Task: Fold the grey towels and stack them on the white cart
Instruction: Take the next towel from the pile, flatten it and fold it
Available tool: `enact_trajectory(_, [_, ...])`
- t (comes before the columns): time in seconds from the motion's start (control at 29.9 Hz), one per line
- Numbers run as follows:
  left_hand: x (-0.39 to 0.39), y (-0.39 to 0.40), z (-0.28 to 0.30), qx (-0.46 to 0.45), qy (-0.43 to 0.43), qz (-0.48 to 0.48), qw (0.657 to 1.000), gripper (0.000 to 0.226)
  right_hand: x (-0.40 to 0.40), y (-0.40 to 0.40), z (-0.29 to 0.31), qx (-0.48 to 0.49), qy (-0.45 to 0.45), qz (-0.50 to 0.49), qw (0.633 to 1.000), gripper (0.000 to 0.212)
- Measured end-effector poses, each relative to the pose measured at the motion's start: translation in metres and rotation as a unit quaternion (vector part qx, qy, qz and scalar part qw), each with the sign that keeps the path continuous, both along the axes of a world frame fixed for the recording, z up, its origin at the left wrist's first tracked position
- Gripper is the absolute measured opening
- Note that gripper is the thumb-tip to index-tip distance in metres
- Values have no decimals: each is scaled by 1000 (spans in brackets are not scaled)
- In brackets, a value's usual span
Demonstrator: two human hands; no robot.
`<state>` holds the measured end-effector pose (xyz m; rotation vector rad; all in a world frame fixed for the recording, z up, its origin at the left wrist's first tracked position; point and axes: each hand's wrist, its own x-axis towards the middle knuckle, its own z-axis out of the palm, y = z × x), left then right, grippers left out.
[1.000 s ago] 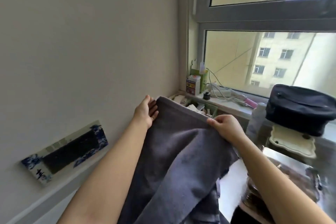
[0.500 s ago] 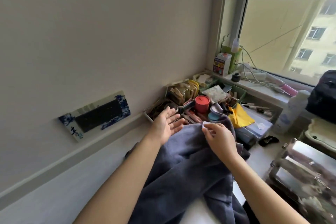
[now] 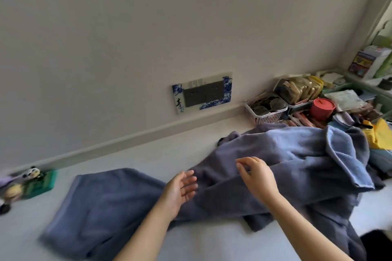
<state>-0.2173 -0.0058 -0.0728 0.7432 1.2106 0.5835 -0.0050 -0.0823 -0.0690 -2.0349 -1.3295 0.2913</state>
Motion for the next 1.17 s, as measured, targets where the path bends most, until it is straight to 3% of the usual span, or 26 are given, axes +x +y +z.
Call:
enact_trajectory(0.07, [-42, -2, -18, 90, 119, -29, 988, 24, -27, 1, -9, -31, 14, 14, 999, 16])
enact_trajectory(0.17, [-95, -3, -45, 246, 343, -140, 895, 28, -53, 4, -25, -94, 24, 53, 994, 24])
enact_trajectory(0.27, [-145, -9, -72, 227, 470, -246, 817, 47, -83, 2, -43, -206, 65, 124, 969, 38])
enact_trajectory(0.37, [-181, -21, -85, 251, 534, -295, 752, 51, -115, -3, -56, -269, 36, 160, 949, 50])
enact_trajectory(0.43, [-193, -28, -85, 274, 526, -291, 751, 55, -133, -4, -58, -302, 2, 158, 940, 58])
enact_trajectory(0.53, [-198, -32, -81, 307, 475, -290, 772, 84, -147, -9, -62, -318, -110, 129, 933, 57])
enact_trajectory(0.63, [-203, -38, -82, 315, 453, -312, 774, 58, -155, -13, -65, -324, -202, 115, 917, 48])
enact_trajectory(0.7, [-206, -40, -86, 338, 462, -348, 742, 51, -161, -18, -62, -294, -218, 97, 925, 66])
enact_trajectory(0.73, [-207, -41, -88, 350, 473, -352, 728, 54, -164, -20, -61, -265, -225, 92, 933, 76])
enact_trajectory(0.8, [-206, -40, -85, 368, 496, -342, 709, 60, -167, -23, -60, -234, -223, 87, 942, 70])
enact_trajectory(0.97, [-194, -24, -81, 412, 483, -269, 724, 47, -175, -25, -66, -259, -166, 85, 948, 57])
enact_trajectory(1.1, [-191, -7, -90, 313, 522, -343, 716, 61, -188, -13, -67, -271, -144, 29, 951, 44])
enact_trajectory(1.17, [-197, -8, -105, 289, 570, -360, 680, 68, -192, -8, -71, -328, -152, 20, 932, 47])
